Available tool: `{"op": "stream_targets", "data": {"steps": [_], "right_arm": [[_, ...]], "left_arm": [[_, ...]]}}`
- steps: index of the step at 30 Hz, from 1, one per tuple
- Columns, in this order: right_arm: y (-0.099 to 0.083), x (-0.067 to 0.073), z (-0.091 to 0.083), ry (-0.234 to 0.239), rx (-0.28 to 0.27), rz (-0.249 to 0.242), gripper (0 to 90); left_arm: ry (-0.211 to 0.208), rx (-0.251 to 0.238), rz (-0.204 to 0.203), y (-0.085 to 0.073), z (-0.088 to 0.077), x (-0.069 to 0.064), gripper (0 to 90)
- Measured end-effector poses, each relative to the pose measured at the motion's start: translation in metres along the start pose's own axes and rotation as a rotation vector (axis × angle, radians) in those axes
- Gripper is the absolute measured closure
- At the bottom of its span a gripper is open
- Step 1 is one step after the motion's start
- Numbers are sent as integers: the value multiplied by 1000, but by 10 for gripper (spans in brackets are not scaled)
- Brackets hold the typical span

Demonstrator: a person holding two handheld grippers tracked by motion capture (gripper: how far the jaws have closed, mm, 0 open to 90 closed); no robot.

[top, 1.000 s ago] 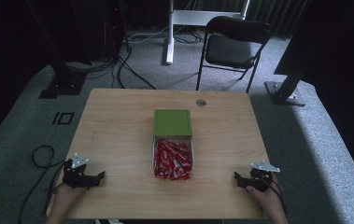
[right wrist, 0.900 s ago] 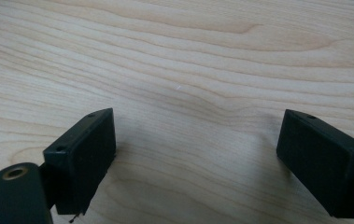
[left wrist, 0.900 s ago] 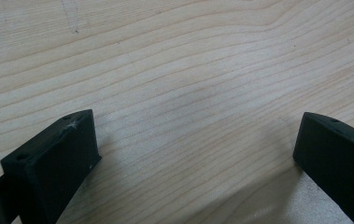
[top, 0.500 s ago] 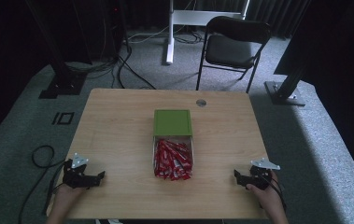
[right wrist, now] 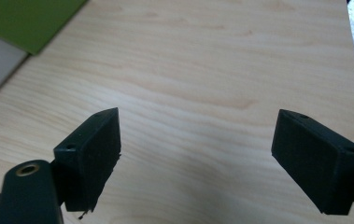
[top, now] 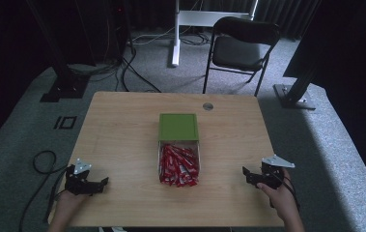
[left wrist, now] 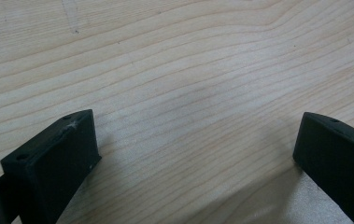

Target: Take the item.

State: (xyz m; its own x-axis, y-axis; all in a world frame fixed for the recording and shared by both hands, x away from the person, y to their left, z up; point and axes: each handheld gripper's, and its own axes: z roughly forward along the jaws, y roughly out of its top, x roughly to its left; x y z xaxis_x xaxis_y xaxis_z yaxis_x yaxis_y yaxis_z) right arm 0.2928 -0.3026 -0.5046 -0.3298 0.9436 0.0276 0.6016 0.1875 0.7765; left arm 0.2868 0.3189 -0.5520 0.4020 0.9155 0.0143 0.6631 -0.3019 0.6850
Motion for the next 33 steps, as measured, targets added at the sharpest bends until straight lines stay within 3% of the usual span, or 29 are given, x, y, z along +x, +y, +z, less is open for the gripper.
{"op": "stream_targets", "data": {"steps": [14,23,33], "right_arm": [[31,18,-6,58,-70,-33,156],[43,31,-6,87,-85,-64,156],[58,53,-2,152,-103,-94,159]], "left_arm": [[0,0,-1,0,0,0,8],[0,1,-1,0,0,0,7],[0,1,-1,0,0,0,7]]}}
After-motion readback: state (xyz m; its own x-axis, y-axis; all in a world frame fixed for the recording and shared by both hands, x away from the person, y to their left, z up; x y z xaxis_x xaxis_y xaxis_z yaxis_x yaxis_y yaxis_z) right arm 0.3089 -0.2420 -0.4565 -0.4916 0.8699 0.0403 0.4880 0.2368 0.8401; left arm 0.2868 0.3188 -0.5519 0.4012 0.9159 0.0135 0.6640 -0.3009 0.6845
